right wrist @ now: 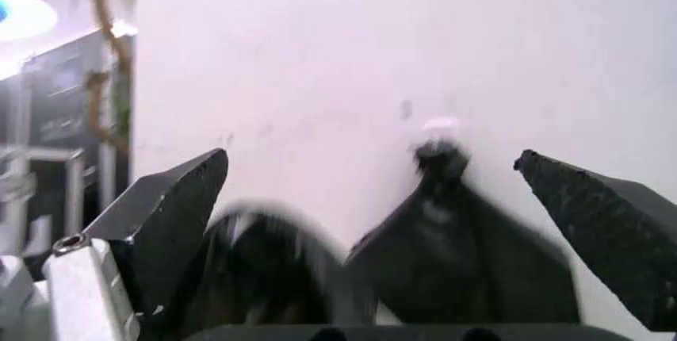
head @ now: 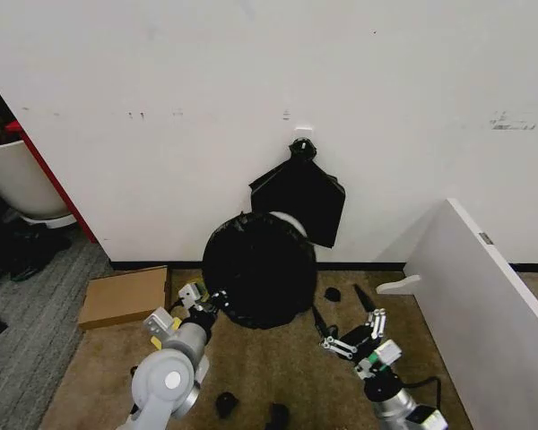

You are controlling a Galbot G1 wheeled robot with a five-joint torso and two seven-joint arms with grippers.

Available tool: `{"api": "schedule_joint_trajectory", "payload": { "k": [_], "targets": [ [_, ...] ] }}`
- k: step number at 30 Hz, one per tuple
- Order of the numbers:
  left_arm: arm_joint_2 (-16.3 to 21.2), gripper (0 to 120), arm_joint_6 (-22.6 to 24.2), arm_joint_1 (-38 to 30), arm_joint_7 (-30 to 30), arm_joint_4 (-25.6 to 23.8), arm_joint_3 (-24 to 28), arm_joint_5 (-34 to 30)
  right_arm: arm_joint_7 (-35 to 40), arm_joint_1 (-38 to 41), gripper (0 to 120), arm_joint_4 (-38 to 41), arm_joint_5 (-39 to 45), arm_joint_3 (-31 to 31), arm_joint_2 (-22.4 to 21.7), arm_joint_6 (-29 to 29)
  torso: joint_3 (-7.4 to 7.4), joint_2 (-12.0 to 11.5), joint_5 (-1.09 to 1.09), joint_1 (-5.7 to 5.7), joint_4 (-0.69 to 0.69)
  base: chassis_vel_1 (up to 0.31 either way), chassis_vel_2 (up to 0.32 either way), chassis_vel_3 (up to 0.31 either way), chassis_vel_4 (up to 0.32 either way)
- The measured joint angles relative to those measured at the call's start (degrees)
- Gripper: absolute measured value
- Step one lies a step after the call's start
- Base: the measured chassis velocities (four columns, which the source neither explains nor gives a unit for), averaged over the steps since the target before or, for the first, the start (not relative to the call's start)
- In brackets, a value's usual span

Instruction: Place the garbage bag over the trash bin.

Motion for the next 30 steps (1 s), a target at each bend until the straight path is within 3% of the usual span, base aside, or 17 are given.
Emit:
{"api": "schedule_joint_trajectory", "payload": {
  "k": [3,7,10,12,15,21,24,26,30],
  "targets": [
    [1.15,0,-1.97,0.53,1.56,0.68,0.91,5.29,8.35,0.04,100,5.12,-5.68,-2.45,-0.01,-5.17,0.0,0.0,0.0,0.0,0.01,0.0,0.0,0.0,0.0],
    [1.63,0,-3.04,0.3,2.62,1.49,1.59,7.87,12.79,1.38,100,6.44,-8.26,-4.07,-0.4,-9.86,0.0,0.01,0.0,0.0,0.0,0.0,0.0,0.0,0.0],
    [2.69,0,-2.88,-1.03,2.74,2.42,1.91,6.09,17.8,4.59,100,4.27,-10.58,-3.54,0.0,-17.42,0.0,0.0,0.02,0.0,0.01,0.0,0.0,0.0,0.0],
    [2.99,0,-2.35,-1.33,2.27,2.43,1.91,4.81,19.08,5.12,100,3.73,-10.7,-3.08,0.27,-19.06,0.0,0.0,0.03,0.0,0.01,0.0,0.0,0.0,0.0],
    [3.71,0,-0.61,-2.15,0.59,1.79,1.34,0.65,21.76,5.88,100,2.58,-9.88,-1.14,1.36,-22.65,0.01,0.0,0.01,0.01,0.01,0.0,0.0,0.0,0.0],
    [2.3,0,2.29,-2.22,-4.49,-0.6,-1.15,-12.16,22.36,7.99,100,0.43,-10.57,3.03,5.06,-23.41,0.01,0.0,0.03,0.01,0.03,0.0,0.0,0.0,0.0],
    [0.28,0,4.52,-2.25,-9.14,-0.97,-1.35,-20.57,22.12,8.44,100,-0.05,-12.84,4.85,6.86,-22.62,0.0,0.0,0.0,0.01,0.01,0.0,0.0,0.0,0.0],
    [-2.73,0,6.66,-2.63,-16.14,-0.42,-1.19,-26.0,22.02,7.84,100,-0.4,-14.73,6.47,7.87,-21.71,0.0,0.0,0.03,0.01,-0.01,0.0,0.0,0.0,0.0],
    [-6.24,0,8.65,-2.23,-20.59,0.89,0.02,-27.62,22.94,7.37,100,-0.47,-16.29,7.27,8.92,-21.49,0.01,0.0,0.01,0.01,0.0,0.0,0.0,0.0,0.0]
  ]
}}
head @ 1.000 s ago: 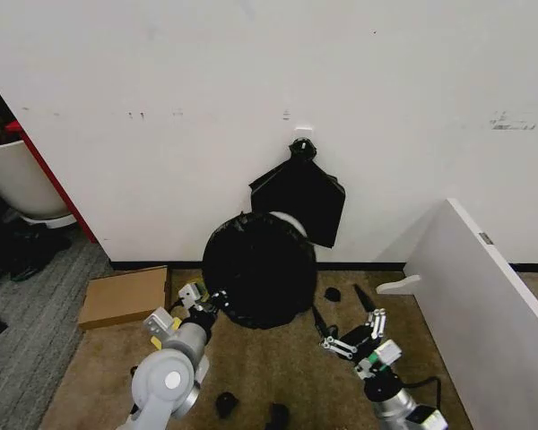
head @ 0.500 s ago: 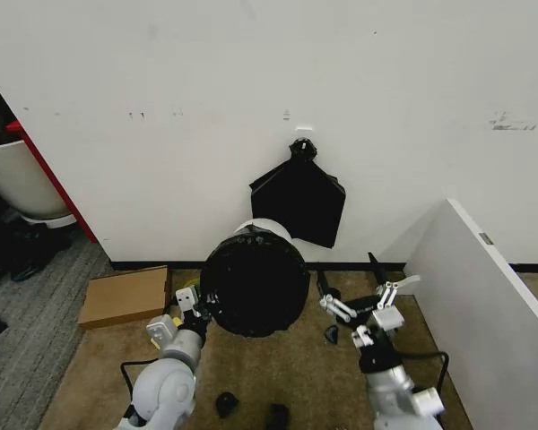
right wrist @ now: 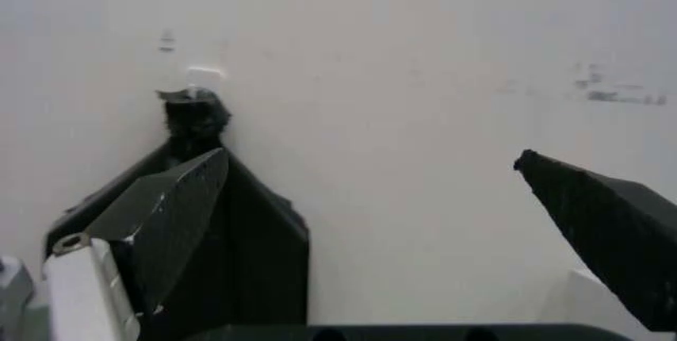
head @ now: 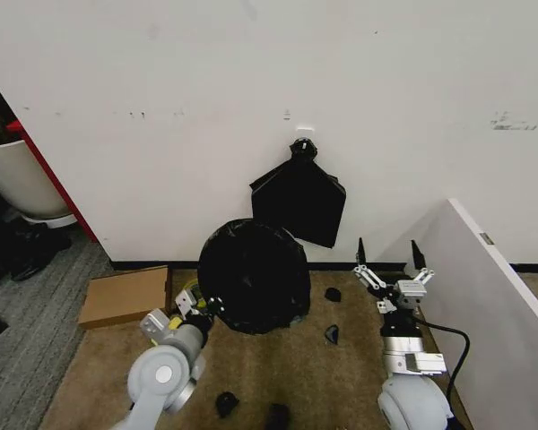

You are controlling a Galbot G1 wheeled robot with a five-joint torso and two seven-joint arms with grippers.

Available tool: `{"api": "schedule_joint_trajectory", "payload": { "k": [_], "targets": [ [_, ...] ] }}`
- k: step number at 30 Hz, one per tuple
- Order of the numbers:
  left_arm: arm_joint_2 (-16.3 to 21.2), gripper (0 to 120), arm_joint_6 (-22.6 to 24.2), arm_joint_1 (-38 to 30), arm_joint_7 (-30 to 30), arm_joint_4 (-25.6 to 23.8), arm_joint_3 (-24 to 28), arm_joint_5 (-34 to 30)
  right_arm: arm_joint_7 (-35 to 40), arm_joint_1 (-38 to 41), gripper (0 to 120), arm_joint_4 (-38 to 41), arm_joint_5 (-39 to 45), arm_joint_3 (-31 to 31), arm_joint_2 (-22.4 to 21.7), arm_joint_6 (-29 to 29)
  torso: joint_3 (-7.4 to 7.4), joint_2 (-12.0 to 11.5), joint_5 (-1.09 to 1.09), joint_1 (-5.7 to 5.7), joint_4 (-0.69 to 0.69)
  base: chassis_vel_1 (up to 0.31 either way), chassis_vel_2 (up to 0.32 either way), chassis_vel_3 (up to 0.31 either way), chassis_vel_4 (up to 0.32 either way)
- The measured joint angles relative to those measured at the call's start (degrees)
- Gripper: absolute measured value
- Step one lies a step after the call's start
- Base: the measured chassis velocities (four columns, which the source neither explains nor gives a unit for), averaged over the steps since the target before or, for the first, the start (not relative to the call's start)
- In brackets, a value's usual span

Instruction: Place the garbage bag over the trash bin.

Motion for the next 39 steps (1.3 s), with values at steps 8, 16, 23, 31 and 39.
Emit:
{"api": "schedule_joint_trajectory", "payload": {
  "k": [8,16,23,31,39],
  "targets": [
    [-5.17,0,2.44,1.59,-4.03,-3.04,-0.03,-3.8,3.9,0.05,100,-0.25,-5.0,-3.06,3.04,-0.7,0.0,0.0,0.01,0.0,0.01,0.0,0.0,0.0,0.0],
    [-9.42,0,1.47,2.99,-10.93,-3.48,-1.06,-9.26,5.62,0.41,100,-2.58,-6.65,-6.18,2.28,-2.14,0.0,0.0,0.01,0.0,0.0,0.0,0.0,0.0,0.0],
    [-3.45,0,2.82,3.89,-7.33,-4.19,0.27,-3.96,5.65,1.32,100,-3.04,-5.98,-6.42,1.32,-2.6,-0.01,0.0,-0.01,0.0,0.01,0.0,0.0,0.0,0.0],
    [22.34,0,18.25,-0.81,-2.57,-7.86,1.78,-2.78,5.66,1.15,100,-2.44,-5.27,-7.01,0.56,-3.52,0.0,0.0,-0.02,0.0,-0.01,0.0,0.0,0.0,0.0],
    [29.05,0,20.36,-3.16,-11.19,-12.02,1.76,-18.2,5.66,2.03,100,-2.01,-4.42,-9.61,0.0,-4.77,0.0,0.0,-0.02,0.0,-0.01,0.0,0.0,0.0,0.0]
  ]
}}
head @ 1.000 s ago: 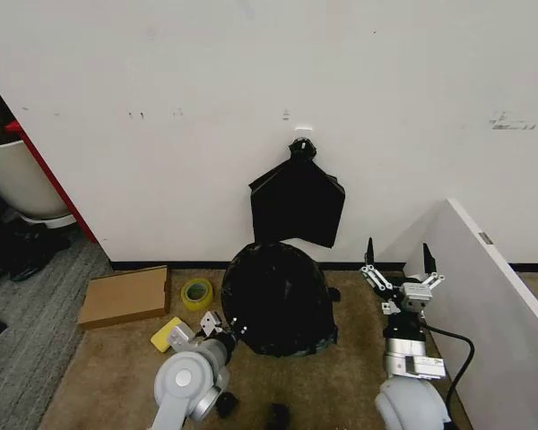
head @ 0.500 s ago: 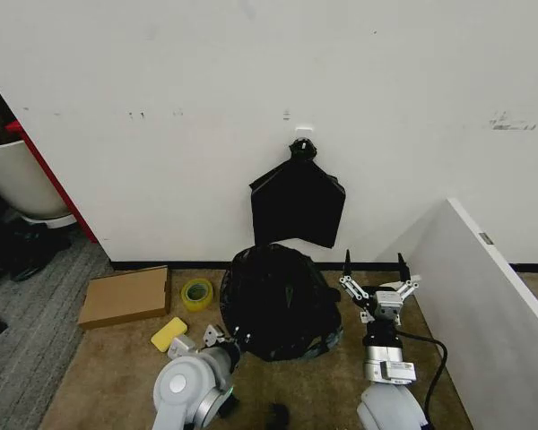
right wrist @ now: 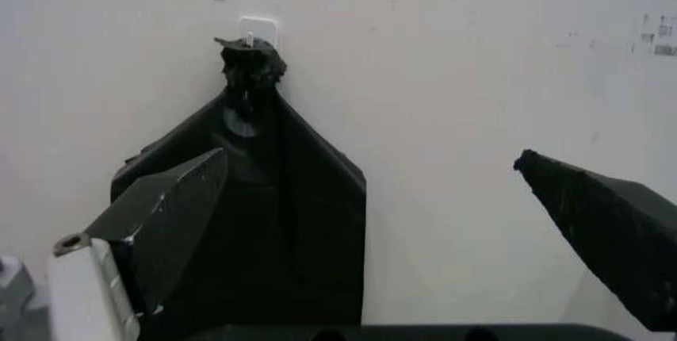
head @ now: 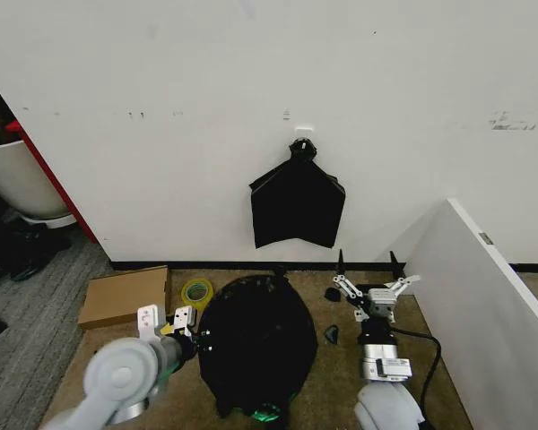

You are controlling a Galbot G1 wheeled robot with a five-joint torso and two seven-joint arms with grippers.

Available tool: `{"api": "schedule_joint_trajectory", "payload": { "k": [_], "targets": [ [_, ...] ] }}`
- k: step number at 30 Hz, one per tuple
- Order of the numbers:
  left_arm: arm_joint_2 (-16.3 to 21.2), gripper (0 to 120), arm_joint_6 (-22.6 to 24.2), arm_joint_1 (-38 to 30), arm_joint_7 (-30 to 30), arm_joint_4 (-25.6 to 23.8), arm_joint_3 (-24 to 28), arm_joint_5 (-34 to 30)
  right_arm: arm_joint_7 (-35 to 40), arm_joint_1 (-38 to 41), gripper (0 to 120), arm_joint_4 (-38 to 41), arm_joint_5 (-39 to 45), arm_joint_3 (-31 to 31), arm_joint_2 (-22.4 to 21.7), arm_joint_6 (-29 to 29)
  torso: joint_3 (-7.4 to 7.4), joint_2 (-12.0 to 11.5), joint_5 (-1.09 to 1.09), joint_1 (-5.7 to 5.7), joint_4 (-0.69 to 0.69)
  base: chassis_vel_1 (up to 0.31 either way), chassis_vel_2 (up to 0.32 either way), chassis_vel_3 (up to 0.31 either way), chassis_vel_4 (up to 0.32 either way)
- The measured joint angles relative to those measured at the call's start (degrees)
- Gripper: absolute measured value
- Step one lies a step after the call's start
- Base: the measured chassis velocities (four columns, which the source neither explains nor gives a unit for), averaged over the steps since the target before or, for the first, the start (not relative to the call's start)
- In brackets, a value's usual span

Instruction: Place the garbage bag over the trash bin.

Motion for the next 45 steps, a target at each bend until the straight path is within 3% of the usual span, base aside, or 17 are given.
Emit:
{"api": "schedule_joint_trajectory", "payload": {
  "k": [5,10,13,27,37,45],
  "targets": [
    [-2.68,0,-0.1,-0.63,-1.15,2.55,0.09,-3.92,0.08,-0.2,100,0.12,0.14,0.21,-0.45,-0.09,0.0,0.0,0.01,0.0,0.02,0.0,0.0,0.0,0.0],
    [-9.73,0,-0.32,-0.99,-4.15,6.96,-0.17,-6.53,0.43,-0.8,100,0.08,0.23,0.68,-0.51,-0.09,0.0,0.0,0.01,0.0,0.0,0.0,0.0,0.0,0.0],
    [-11.31,0,-0.39,-0.55,-4.82,8.28,-0.1,-6.42,0.47,-0.85,100,0.01,0.23,0.72,-0.5,-0.09,0.0,0.0,0.02,0.0,0.01,0.0,0.0,0.0,0.0],
    [-10.32,0,-0.52,1.88,-5.24,8.33,1.01,-2.82,0.68,-1.41,100,0.12,0.06,0.34,-0.34,-0.08,0.0,0.0,0.03,0.0,0.01,0.0,0.0,0.0,0.0],
    [-14.25,0,-0.58,2.18,-5.19,10.85,0.93,0.28,0.88,-1.94,100,0.47,-0.26,0.19,-0.23,-0.04,0.0,0.0,0.02,0.0,0.02,0.0,0.0,0.0,0.0],
    [-14.96,4,-0.6,1.16,-4.85,12.2,0.4,1.46,0.9,-1.93,100,0.5,-0.31,0.08,-0.09,-0.09,0.0,0.0,0.02,0.0,0.02,0.0,0.0,0.0,0.0]
  ]
}}
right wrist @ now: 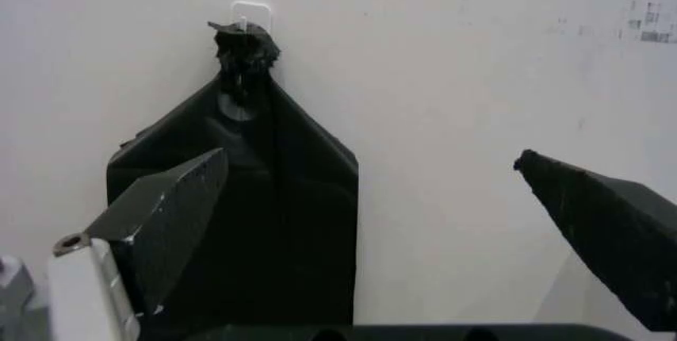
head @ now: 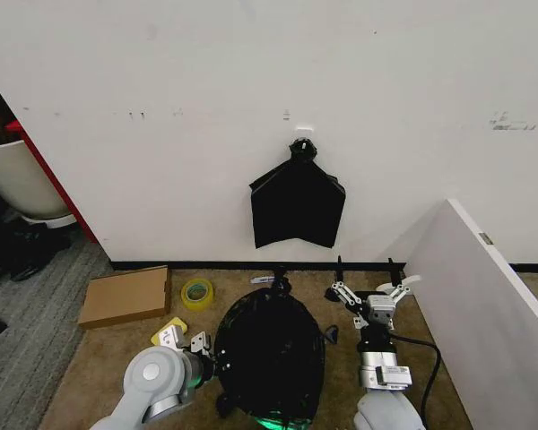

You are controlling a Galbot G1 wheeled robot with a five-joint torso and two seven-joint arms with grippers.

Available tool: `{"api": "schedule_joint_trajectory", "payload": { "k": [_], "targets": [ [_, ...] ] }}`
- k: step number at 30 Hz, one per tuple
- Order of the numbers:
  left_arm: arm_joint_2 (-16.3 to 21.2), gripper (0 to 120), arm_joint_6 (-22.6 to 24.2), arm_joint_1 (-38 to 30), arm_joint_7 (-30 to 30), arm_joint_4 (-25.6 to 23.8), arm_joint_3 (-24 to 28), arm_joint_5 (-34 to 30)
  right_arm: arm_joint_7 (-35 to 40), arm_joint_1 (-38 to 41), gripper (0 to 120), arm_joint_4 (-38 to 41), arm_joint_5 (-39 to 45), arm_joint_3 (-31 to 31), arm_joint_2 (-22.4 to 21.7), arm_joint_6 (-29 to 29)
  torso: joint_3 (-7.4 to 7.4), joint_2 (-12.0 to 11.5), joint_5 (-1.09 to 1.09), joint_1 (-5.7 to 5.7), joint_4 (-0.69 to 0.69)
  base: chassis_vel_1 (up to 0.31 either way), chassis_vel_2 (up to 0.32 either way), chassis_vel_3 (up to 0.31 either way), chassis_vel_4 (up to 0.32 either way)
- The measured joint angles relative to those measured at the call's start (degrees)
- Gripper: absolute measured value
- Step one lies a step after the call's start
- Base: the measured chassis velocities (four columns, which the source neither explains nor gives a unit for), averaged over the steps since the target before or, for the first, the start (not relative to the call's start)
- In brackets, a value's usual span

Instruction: Place the garbage bag over the trash bin.

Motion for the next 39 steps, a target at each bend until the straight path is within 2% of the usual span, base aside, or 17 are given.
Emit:
{"api": "schedule_joint_trajectory", "payload": {
  "k": [3,8,13,14,16,18,21,22,23,25,27,28,29,32,34,38,39],
  "targets": [
    [-1.06,24,-0.01,-0.26,0.24,1.02,-0.31,0.15,0.03,0.15,100,-0.23,0.02,0.0,0.05,-0.14,0.0,0.0,0.0,0.0,0.0,0.0,0.0,0.0,0.0],
    [-1.66,38,-0.02,-0.88,0.32,1.77,-0.29,0.55,0.05,0.29,100,-0.48,0.12,0.02,0.03,-0.17,0.0,0.0,0.0,0.0,0.0,0.0,0.0,0.0,0.0],
    [-1.84,62,-0.02,-1.45,1.51,0.92,-0.71,2.32,0.13,0.42,100,-0.82,0.3,0.13,0.0,-0.17,0.0,0.0,-0.01,0.0,0.0,0.0,0.0,0.0,0.0],
    [-1.84,62,-0.02,-1.45,1.51,0.92,-0.71,2.32,0.13,0.42,100,-0.82,0.3,0.13,0.0,-0.17,0.0,0.0,-0.01,0.0,0.0,0.0,0.0,0.0,0.0],
    [-1.38,67,-0.02,-1.17,1.96,-1.37,-1.47,3.95,0.16,0.46,100,-0.82,0.71,0.3,-0.07,-0.18,0.0,0.0,-0.01,0.0,-0.01,0.0,0.0,0.0,0.0],
    [-0.63,78,-0.02,-0.23,2.87,-5.15,-2.33,6.78,0.19,0.6,100,-0.82,1.54,0.46,-0.13,-0.19,0.0,0.0,-0.01,0.0,0.0,0.0,0.0,0.0,0.0],
    [0.87,89,-0.1,1.76,4.6,-12.66,-2.87,11.88,0.21,0.85,100,-0.74,3.67,0.48,-0.14,-0.99,0.0,0.0,0.0,0.0,0.0,0.0,0.0,0.0,0.0],
    [0.87,89,-0.1,1.76,4.6,-12.66,-2.87,11.88,0.21,0.85,100,-0.74,3.67,0.48,-0.14,-0.99,0.0,0.0,0.0,0.0,0.0,0.0,0.0,0.0,0.0],
    [1.65,93,-0.94,2.76,6.34,-15.21,-2.99,15.6,0.17,0.9,100,-0.54,4.82,0.46,-0.13,-1.46,0.0,0.0,0.0,0.0,-0.01,0.0,0.0,0.0,0.0],
    [3.33,99,-5.29,4.97,12.77,-18.07,-3.38,27.74,-0.35,0.68,100,0.48,7.76,0.59,-0.12,-2.59,0.0,0.0,0.02,0.0,0.0,0.0,0.0,0.0,0.0],
    [4.3,100,-14.24,6.86,21.74,-17.55,-3.67,38.82,-1.08,-0.05,100,1.56,9.78,1.18,-0.09,-3.49,0.0,0.0,0.01,0.0,0.01,0.0,0.0,0.0,0.0],
    [3.93,100,-24.02,8.83,30.77,-14.99,-3.84,48.49,-2.06,-0.81,100,2.17,10.33,1.76,-0.08,-3.8,-0.01,0.0,0.01,0.0,-0.02,0.0,0.0,0.0,0.0],
    [3.93,100,-24.02,8.83,30.77,-14.99,-3.84,48.49,-2.06,-0.81,100,2.17,10.33,1.76,-0.08,-3.8,-0.01,0.0,0.01,0.0,-0.02,0.0,0.0,0.0,0.0],
    [0.09,100,-42.31,12.59,45.2,-9.35,-3.88,65.23,-3.36,-2.39,100,2.5,6.96,2.93,0.04,-3.54,-0.01,0.0,-0.02,0.0,0.0,0.0,0.0,0.0,0.0],
    [-3.63,100,-50.41,14.33,48.91,-7.02,-3.87,71.65,-3.24,-3.92,100,2.49,1.75,4.39,0.43,-3.28,0.0,0.0,0.01,-0.01,0.01,0.0,0.0,0.0,0.0],
    [-7.49,100,-57.82,15.69,50.84,-5.34,-4.04,76.8,-3.38,-5.71,100,2.7,-2.0,6.02,1.02,-1.91,0.0,0.0,0.0,0.0,0.0,0.0,0.0,0.0,0.0],
    [-8.85,100,-61.26,15.99,51.97,-4.92,-4.28,79.11,-3.39,-6.63,100,3.37,-1.84,6.26,1.37,-1.97,-0.01,0.0,0.02,0.0,-0.01,0.0,0.0,0.0,0.0]
  ]
}}
